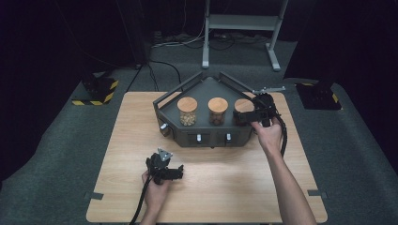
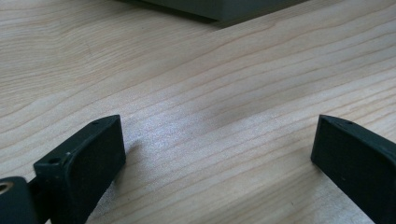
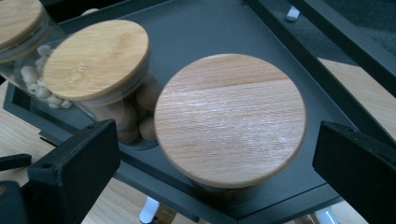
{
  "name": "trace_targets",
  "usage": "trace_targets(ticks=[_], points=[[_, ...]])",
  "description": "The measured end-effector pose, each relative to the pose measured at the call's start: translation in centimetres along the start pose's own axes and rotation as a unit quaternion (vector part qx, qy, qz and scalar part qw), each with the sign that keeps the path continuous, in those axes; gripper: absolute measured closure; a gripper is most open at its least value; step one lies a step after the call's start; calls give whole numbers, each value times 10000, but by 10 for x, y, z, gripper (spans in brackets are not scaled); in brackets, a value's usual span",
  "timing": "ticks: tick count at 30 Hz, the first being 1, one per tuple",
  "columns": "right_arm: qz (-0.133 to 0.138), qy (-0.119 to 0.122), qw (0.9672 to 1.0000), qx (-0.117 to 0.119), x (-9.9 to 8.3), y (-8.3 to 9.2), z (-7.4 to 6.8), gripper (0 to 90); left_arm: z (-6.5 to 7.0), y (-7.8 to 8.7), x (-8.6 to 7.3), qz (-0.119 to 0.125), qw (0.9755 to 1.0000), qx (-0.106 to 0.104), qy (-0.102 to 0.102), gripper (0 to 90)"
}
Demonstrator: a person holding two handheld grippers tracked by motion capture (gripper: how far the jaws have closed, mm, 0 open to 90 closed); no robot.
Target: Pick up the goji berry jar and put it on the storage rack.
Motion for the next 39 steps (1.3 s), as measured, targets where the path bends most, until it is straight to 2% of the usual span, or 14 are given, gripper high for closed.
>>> trace_targets(ticks=[4, 18, 23, 26, 39], points=[[-3, 67, 10000, 4, 1, 3, -2, 3, 0, 0, 0, -1, 10000, 0, -1, 28], [200, -12, 9997, 120, 0, 17, -1, 3, 0, 0, 0, -2, 10000, 0, -1, 28], [239, 53, 9996, 135, -1, 24, -2, 12, 0, 0, 0, -1, 10000, 3, 3, 27], [207, 182, 9996, 102, -1, 26, -4, 13, 0, 0, 0, -2, 10000, 4, 3, 28], [358, 213, 9991, 98, -9, 40, 2, 13, 0, 0, 0, -3, 10000, 6, -1, 27]])
Point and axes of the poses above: each handheld gripper's, and its own axes: y roughly backward along the jaws, x roughly out of its top, z roughly to its right, the point moved 7 cm from there along -y, roughly forward along the jaws, and after that the axes turned 14 degrees about z, right-handed, at the moved point
